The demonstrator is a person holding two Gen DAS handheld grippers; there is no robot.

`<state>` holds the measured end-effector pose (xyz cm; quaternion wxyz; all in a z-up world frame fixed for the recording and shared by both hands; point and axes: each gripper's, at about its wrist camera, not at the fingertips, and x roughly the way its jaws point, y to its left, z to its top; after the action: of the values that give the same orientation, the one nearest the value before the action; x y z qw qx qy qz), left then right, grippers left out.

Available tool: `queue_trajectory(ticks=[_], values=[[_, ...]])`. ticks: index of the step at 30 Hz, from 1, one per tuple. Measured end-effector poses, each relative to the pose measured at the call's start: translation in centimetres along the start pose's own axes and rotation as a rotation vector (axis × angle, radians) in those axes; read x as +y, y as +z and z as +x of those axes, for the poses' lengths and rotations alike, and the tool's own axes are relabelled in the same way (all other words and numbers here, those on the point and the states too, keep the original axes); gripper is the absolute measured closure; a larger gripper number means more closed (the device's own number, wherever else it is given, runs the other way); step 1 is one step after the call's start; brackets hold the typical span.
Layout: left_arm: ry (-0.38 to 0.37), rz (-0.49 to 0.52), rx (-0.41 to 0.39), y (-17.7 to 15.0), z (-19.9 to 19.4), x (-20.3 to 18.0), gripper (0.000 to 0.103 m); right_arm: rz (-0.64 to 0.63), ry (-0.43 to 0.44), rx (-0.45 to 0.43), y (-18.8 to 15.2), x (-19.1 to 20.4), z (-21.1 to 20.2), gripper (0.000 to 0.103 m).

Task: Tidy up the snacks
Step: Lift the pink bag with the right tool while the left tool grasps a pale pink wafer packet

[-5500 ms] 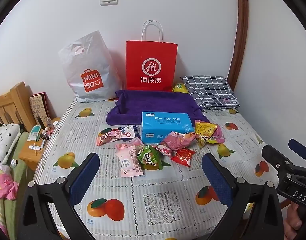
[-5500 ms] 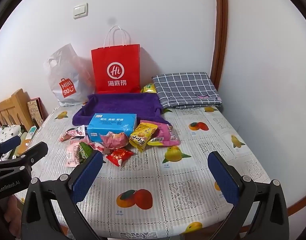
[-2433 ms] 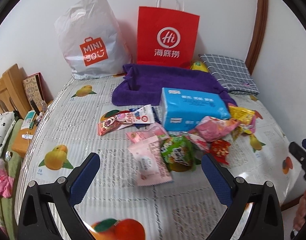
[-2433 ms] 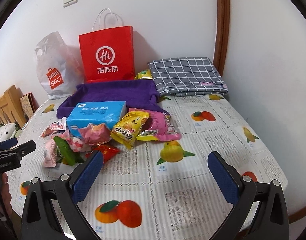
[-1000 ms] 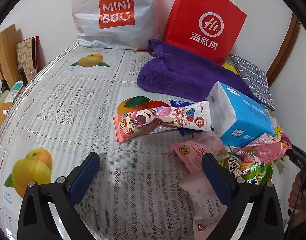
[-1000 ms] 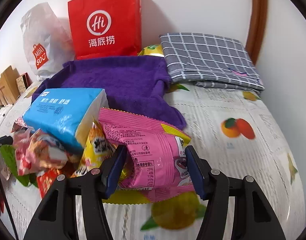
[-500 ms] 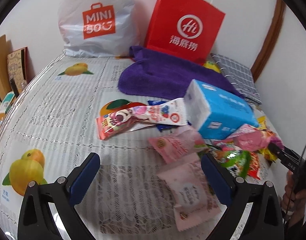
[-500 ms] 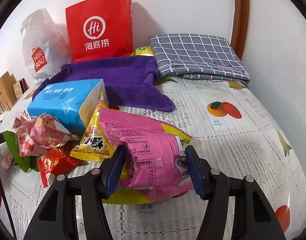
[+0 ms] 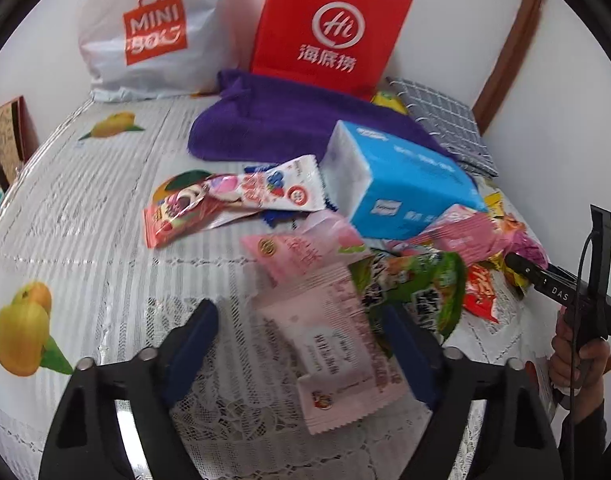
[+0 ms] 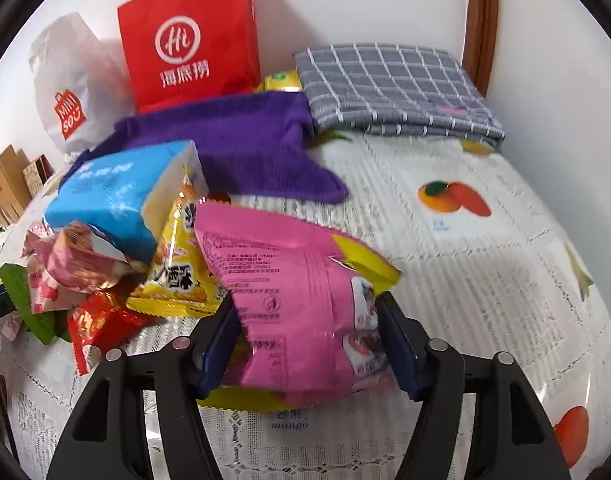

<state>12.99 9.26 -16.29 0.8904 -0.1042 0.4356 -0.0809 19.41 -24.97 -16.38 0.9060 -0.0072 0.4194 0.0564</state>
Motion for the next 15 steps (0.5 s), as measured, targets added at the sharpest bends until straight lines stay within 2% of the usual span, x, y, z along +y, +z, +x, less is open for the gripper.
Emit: queue_trajectory(ticks=[3, 10, 15], values=[[0.002, -0.003, 0.000, -0.07, 0.03, 0.05, 0.028, -0.003, -0.006, -0.003, -0.13, 0.11, 0.02, 0.037], [-0.027, -0.020, -0.005, 0.03, 0.10, 0.68, 0.048, -0.008, -0.010, 0.001, -0.29, 0.33, 0.17, 0.037], [-0.027, -0.018, -0.004, -0.01, 0.17, 0.56, 0.049, -0.007, -0.004, 0.011, -0.23, 0.35, 0.33, 0.037]])
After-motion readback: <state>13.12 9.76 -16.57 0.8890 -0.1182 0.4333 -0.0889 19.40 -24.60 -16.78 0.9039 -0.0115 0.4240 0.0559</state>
